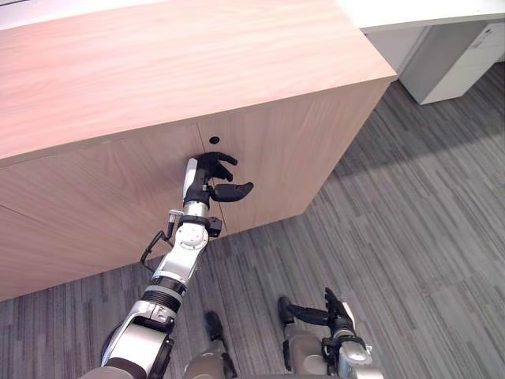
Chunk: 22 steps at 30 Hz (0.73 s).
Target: Walk over to the cabinet, pick up the folder, carry it to the office cabinet, place the folder inside the office cabinet, then close the office cabinet door
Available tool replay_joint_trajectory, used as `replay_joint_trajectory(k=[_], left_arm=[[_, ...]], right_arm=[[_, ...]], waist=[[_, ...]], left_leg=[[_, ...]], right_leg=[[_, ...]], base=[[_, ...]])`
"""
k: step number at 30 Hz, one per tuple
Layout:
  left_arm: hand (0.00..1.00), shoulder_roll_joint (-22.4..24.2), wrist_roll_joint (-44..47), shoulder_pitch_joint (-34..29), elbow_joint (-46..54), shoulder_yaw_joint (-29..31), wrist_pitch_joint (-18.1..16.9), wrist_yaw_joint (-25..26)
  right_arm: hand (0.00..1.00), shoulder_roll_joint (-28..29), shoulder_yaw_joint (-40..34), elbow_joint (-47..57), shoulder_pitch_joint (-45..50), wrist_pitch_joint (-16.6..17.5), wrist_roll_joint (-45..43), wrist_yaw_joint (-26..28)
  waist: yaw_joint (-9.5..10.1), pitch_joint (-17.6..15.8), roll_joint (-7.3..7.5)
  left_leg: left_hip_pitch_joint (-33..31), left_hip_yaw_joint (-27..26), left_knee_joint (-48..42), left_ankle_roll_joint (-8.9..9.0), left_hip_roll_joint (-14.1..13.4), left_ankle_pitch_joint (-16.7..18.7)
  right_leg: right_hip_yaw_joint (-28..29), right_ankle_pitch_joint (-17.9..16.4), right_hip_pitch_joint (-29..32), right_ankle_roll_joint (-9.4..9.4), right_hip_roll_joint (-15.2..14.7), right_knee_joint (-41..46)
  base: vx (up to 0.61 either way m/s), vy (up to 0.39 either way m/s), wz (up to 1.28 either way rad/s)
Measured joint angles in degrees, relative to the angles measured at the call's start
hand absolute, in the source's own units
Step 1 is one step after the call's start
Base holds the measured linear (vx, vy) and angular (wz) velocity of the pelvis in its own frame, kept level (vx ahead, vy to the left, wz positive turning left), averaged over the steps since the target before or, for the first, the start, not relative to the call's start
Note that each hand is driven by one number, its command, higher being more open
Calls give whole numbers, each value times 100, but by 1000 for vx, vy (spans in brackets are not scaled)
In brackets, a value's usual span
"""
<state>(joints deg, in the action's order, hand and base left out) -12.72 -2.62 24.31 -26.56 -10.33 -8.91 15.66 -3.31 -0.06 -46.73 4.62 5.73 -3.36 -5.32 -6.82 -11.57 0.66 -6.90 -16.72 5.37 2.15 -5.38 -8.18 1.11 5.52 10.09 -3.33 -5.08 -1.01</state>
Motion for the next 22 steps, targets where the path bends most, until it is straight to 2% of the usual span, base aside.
replay_joint_trajectory(k=[4, 7, 10, 12, 15, 17, 18, 22], left_arm=[[100, 124, 156, -620, 585, -9, -55, -106], [100, 404, 394, -1305, 1021, -99, -271, -420], [100, 506, 553, -2022, 969, -129, -197, -680], [100, 502, 592, -2632, 531, -56, -73, -810], [100, 502, 525, -3127, -315, 207, 151, -955], [100, 501, 455, -3292, -675, 429, 221, -970], [100, 494, 378, -3384, -1047, 727, 246, -964], [100, 376, 241, -3427, -1753, 1256, 277, -938]], right_arm=[[100, 12, -139, -50, -4, -3, 0, 23], [100, 18, -211, -120, -14, -6, 1, 28], [100, 36, -233, -144, -14, -23, 10, 39], [100, 73, -339, -165, -17, -53, 26, 23], [100, 115, -457, -197, -15, -69, 74, -65], [100, 115, -464, -204, -24, -71, 80, -90], [100, 111, -474, -211, -43, -73, 98, -118], [100, 74, -478, -224, -79, -79, 195, -188]], waist=[[-1, 4, -50], [32, 7, -53], [111, 11, -61], [155, 13, -62], [283, 15, -61], [309, 18, -61], [326, 22, -64], [448, 94, -84]], left_leg=[[85, 126, 1, 23, -47, 15], [185, 230, 2, 48, -38, 60], [243, 265, 1, 66, -28, 109], [264, 335, -1, 69, -17, 137], [324, 401, -3, 55, 1, 164], [343, 454, -3, 54, 12, 167], [348, 527, -2, 54, 27, 167], [363, 588, 1, 54, 59, 168]], right_leg=[[-133, -28, -153, -64, 25, -17], [-240, -108, -317, -92, 26, -26], [-277, -164, -408, -114, 16, -42], [-344, -206, -480, -136, 5, -61], [-421, -225, -605, -161, -13, -116], [-471, -231, -665, -167, -24, -140], [-537, -244, -727, -167, -40, -160], [-606, -277, -786, -180, -75, -169]], base=[[76, -22, 14], [78, -14, 17], [47, 0, 7], [52, -4, 15], [48, -1, 13], [21, 1, 18], [7, 2, 24], [-18, 6, 11]])
